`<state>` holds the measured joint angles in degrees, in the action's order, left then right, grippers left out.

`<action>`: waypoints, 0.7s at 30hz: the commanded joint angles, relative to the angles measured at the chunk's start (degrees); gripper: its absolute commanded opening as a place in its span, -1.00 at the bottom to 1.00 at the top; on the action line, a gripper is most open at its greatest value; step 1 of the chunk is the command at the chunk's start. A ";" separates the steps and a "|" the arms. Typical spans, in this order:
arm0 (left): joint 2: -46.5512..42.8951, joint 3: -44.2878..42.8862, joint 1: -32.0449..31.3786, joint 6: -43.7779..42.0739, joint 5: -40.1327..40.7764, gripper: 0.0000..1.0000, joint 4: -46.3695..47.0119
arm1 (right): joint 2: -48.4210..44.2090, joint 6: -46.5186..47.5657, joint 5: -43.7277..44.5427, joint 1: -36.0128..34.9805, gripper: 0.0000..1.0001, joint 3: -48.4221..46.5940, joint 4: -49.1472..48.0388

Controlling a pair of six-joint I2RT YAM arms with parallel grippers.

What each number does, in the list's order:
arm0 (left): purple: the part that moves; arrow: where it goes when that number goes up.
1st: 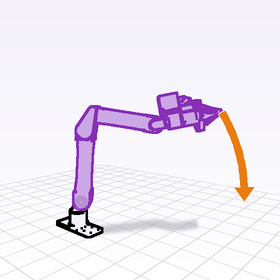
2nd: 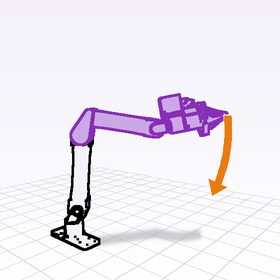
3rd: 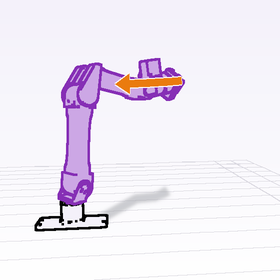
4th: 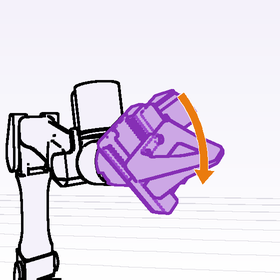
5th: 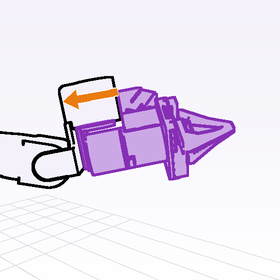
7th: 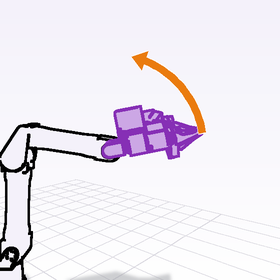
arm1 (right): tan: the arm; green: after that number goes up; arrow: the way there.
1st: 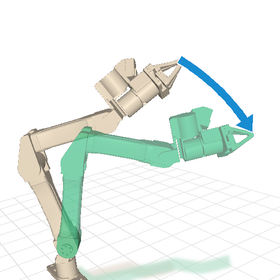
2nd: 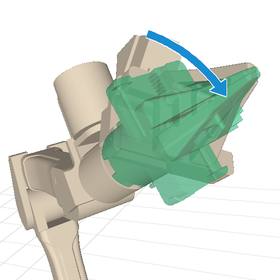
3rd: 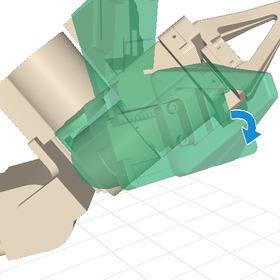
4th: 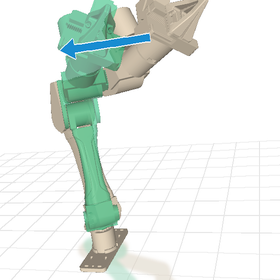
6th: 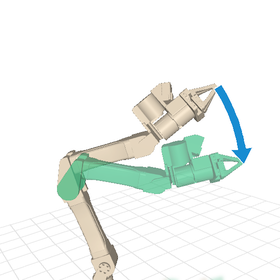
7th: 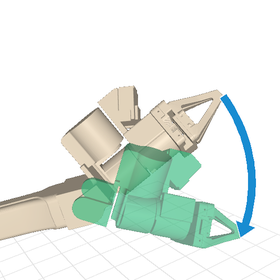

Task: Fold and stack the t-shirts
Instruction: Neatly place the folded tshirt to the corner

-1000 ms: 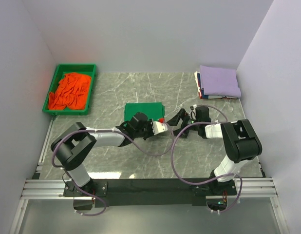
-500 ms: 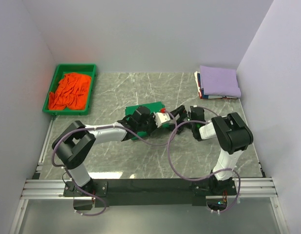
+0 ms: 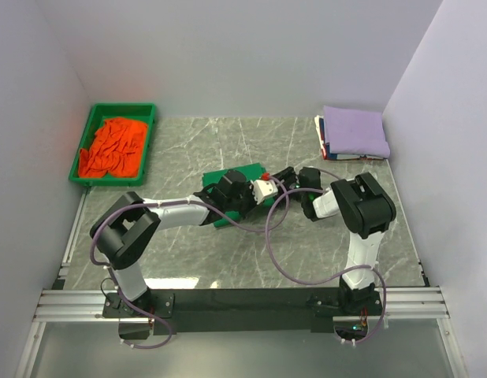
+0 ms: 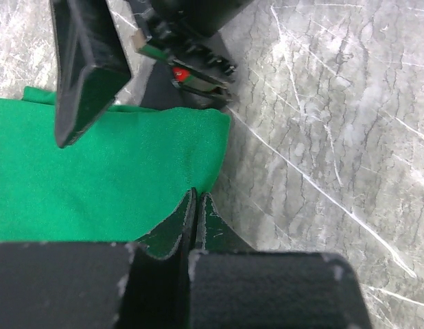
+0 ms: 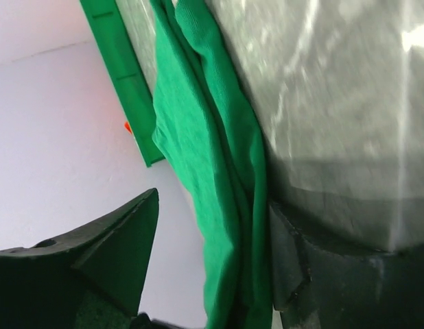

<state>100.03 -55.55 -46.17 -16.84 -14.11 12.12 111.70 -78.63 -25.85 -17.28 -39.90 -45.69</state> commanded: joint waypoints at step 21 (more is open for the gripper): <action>-1.76 -3.43 0.82 2.51 0.04 -0.76 -0.16 | 3.54 16.56 5.10 -1.36 -1.00 -14.93 16.65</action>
<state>100.16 -56.88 -45.60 -15.49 -13.80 11.94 118.17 -71.61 -24.16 -18.48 -50.13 -38.68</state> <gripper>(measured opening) 0.093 0.044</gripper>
